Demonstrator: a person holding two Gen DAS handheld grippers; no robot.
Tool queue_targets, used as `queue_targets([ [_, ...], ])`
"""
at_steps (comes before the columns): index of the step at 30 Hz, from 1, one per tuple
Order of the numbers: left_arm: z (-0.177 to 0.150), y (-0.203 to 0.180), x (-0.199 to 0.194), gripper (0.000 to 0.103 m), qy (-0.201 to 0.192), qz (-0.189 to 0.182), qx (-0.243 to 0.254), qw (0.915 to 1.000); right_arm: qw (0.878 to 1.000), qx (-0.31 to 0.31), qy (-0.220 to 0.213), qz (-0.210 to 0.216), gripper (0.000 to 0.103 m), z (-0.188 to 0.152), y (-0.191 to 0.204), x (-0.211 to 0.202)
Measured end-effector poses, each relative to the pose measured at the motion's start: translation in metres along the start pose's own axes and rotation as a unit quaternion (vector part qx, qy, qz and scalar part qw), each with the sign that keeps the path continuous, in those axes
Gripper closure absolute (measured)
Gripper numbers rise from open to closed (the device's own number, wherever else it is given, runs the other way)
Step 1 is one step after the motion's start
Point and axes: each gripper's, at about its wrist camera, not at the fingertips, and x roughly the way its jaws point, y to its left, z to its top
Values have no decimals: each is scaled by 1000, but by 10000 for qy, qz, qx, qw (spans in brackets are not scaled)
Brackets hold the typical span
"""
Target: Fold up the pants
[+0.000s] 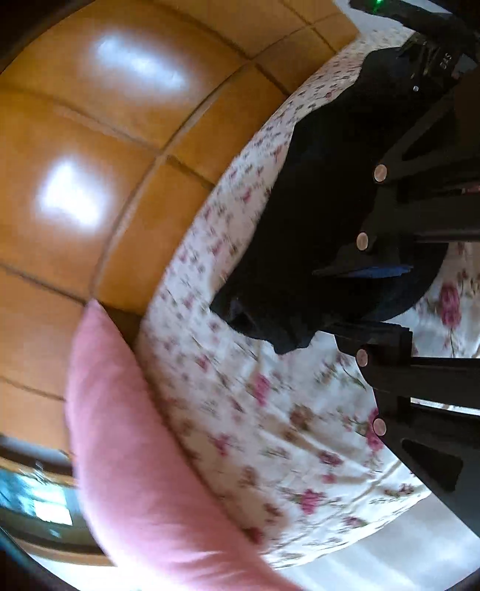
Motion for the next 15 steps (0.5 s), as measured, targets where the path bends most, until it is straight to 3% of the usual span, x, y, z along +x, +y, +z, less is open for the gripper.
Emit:
queue_targets([
  [7,5,-52,-14,85,-277,-220,884,9955,9999,115,-4,86,8,-2,-5,-6],
  [15,-4,-97,-21,86,-380,-503,1584,9854,9973,468,-50,565,8,3,-23,-16],
])
